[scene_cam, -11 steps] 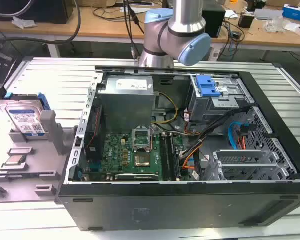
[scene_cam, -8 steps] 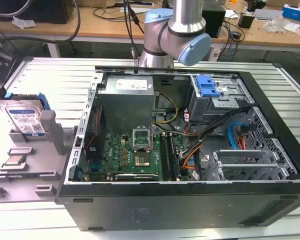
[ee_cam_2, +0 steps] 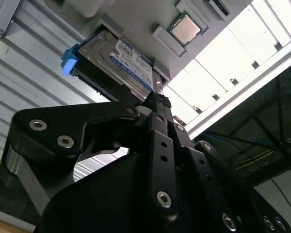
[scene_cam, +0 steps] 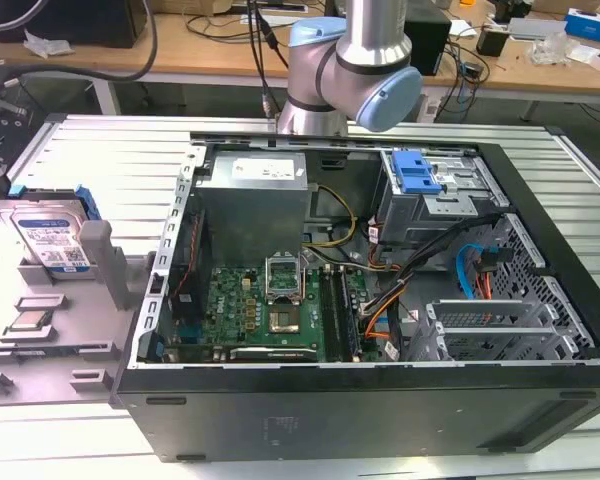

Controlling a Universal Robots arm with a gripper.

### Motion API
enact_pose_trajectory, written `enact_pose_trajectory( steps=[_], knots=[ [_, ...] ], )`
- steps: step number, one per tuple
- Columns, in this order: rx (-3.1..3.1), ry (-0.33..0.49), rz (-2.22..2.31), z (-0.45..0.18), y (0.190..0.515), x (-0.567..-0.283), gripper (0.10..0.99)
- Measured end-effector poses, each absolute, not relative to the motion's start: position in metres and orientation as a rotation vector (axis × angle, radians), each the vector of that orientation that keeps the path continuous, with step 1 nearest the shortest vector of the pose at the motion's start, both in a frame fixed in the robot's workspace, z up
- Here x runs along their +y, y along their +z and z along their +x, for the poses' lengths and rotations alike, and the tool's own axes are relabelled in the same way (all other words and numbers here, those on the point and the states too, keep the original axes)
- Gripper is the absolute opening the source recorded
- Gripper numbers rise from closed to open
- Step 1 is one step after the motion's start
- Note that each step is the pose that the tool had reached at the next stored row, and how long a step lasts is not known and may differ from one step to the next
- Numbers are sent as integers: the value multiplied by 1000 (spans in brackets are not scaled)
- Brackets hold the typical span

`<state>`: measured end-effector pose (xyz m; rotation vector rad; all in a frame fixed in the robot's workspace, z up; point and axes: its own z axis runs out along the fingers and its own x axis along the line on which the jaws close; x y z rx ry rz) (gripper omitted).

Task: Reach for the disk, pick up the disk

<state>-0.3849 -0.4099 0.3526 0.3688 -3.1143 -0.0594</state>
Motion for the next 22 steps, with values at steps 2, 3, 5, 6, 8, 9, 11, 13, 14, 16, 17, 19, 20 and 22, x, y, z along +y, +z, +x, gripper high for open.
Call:
enact_pose_trajectory(
  steps=[2, 3, 5, 6, 8, 9, 11, 13, 14, 16, 17, 19, 20, 22],
  knots=[
    [-3106, -59, 431, -385, 353, -410, 106],
    [-3096, -59, 488, -385, 353, -410, 106],
    [-3086, -59, 543, -385, 353, -410, 106],
    [-3083, -59, 561, -385, 353, -410, 106],
    [-3068, -58, 633, -385, 353, -410, 106],
    [-3060, -58, 669, -385, 353, -410, 106],
    [-3045, -58, 733, -385, 353, -410, 106],
    [-3033, -58, 779, -385, 353, -410, 106],
    [-3026, -58, 801, -385, 353, -410, 106],
    [-3013, -57, 848, -385, 353, -410, 106],
    [-3007, -57, 869, -385, 353, -410, 106],
    [-2994, -57, 911, -385, 353, -410, 106],
    [-2987, -57, 932, -385, 353, -410, 106],
    [-2974, -57, 973, -385, 353, -410, 106]
  ],
)
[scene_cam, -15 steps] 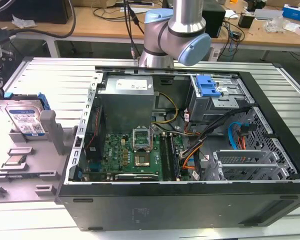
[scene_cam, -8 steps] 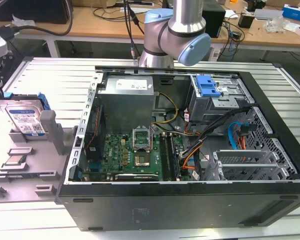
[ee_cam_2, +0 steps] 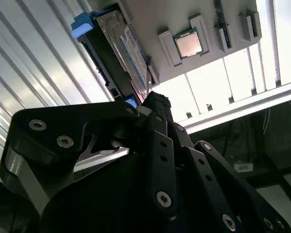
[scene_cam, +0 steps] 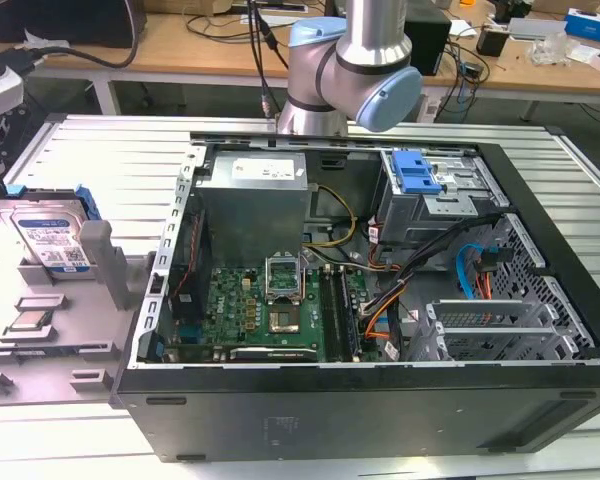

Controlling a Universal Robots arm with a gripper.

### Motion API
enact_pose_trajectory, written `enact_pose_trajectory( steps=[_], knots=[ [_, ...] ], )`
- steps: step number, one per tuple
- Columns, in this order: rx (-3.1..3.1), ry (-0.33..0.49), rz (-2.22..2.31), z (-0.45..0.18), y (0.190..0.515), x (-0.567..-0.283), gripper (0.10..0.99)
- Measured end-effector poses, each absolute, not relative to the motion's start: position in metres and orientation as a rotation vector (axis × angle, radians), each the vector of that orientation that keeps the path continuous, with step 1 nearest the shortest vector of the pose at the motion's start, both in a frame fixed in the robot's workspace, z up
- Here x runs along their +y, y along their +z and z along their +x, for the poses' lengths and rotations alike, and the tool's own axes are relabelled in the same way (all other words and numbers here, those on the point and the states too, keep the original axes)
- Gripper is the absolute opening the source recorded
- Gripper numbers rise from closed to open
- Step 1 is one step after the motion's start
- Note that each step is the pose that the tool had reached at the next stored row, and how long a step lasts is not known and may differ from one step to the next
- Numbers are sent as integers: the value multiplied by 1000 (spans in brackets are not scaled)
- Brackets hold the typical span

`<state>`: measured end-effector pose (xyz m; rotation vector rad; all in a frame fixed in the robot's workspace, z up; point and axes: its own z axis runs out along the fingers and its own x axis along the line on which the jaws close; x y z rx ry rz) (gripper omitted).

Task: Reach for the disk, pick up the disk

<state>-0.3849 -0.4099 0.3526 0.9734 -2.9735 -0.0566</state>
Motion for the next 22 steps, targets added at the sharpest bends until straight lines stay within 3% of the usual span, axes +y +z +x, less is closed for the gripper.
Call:
enact_pose_trajectory(
  steps=[22],
  knots=[
    [-2670, -51, 1615, -385, 353, -410, 106]
  ],
)
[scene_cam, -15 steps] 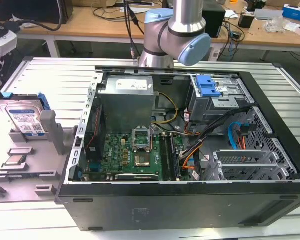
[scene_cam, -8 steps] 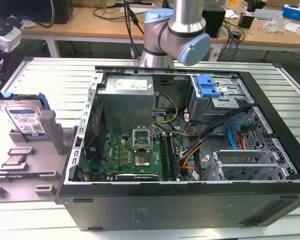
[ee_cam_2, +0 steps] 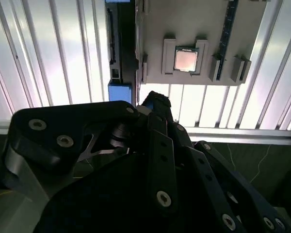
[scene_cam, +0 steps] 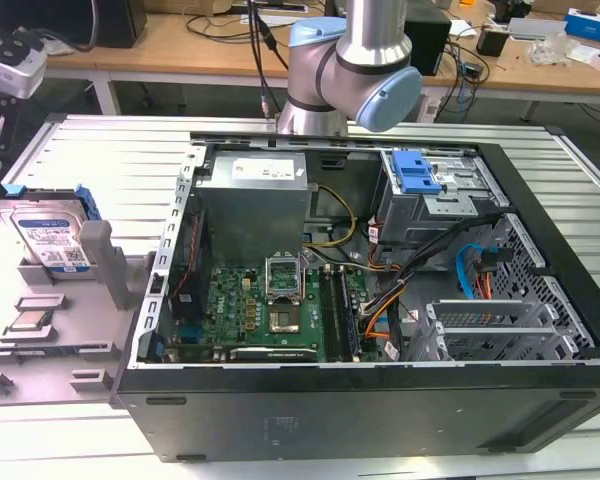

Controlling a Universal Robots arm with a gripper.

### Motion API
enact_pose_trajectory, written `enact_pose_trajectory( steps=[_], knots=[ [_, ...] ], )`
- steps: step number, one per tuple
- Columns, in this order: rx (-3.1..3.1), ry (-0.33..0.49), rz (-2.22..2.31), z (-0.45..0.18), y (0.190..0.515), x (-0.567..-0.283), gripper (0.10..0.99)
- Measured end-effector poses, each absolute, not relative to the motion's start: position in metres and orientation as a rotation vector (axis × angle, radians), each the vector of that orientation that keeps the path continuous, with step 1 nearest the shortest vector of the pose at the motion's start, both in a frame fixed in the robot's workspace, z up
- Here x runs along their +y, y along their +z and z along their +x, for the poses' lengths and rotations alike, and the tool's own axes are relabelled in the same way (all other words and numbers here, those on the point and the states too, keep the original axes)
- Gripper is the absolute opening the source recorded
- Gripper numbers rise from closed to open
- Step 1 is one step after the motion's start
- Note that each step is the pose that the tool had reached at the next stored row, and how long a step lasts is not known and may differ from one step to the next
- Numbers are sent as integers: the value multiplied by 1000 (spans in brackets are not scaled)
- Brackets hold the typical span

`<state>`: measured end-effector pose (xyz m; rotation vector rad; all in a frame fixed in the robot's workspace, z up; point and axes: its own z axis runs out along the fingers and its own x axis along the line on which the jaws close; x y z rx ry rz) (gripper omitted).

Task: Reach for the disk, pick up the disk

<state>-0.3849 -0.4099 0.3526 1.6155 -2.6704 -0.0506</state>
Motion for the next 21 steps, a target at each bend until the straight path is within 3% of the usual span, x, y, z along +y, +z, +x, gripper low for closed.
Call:
enact_pose_trajectory(
  steps=[21],
  knots=[
    [-2416, -46, 1969, -385, 353, -410, 106]
  ],
)
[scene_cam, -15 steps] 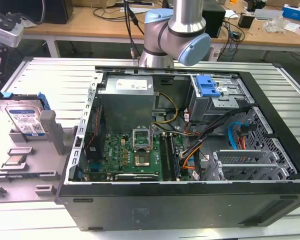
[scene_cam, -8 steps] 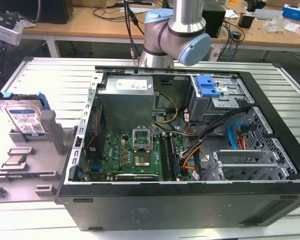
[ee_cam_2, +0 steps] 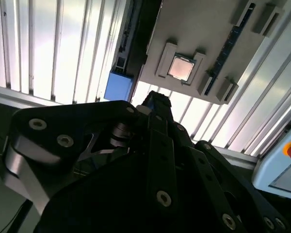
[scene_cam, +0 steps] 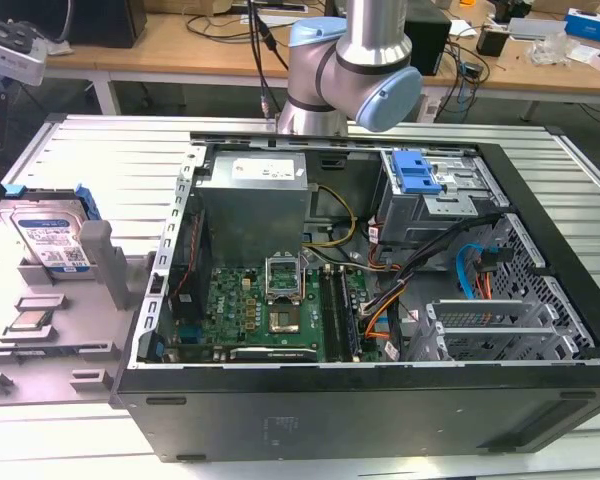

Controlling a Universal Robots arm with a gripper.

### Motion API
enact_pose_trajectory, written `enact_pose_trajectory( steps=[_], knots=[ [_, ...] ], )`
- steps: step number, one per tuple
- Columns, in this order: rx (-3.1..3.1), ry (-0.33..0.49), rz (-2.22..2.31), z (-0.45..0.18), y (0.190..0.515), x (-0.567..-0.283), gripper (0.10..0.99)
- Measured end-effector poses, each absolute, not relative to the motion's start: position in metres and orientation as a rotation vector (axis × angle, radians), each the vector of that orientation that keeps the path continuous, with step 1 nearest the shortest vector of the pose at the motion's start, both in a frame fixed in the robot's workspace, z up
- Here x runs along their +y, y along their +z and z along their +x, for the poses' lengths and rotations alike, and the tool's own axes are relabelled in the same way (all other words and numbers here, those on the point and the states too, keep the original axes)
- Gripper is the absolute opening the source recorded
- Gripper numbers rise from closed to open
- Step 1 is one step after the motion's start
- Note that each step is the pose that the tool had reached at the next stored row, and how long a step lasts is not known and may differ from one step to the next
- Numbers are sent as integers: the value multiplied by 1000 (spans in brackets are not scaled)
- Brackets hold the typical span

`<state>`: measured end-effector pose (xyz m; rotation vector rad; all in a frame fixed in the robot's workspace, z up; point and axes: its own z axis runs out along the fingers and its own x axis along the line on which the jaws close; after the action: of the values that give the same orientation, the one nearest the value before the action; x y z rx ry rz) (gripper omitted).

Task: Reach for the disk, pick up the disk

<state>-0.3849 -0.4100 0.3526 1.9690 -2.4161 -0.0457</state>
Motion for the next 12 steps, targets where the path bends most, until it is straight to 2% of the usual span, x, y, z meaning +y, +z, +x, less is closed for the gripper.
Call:
enact_pose_trajectory(
  steps=[12],
  knots=[
    [-2240, -42, 2164, -385, 353, -410, 106]
  ],
)
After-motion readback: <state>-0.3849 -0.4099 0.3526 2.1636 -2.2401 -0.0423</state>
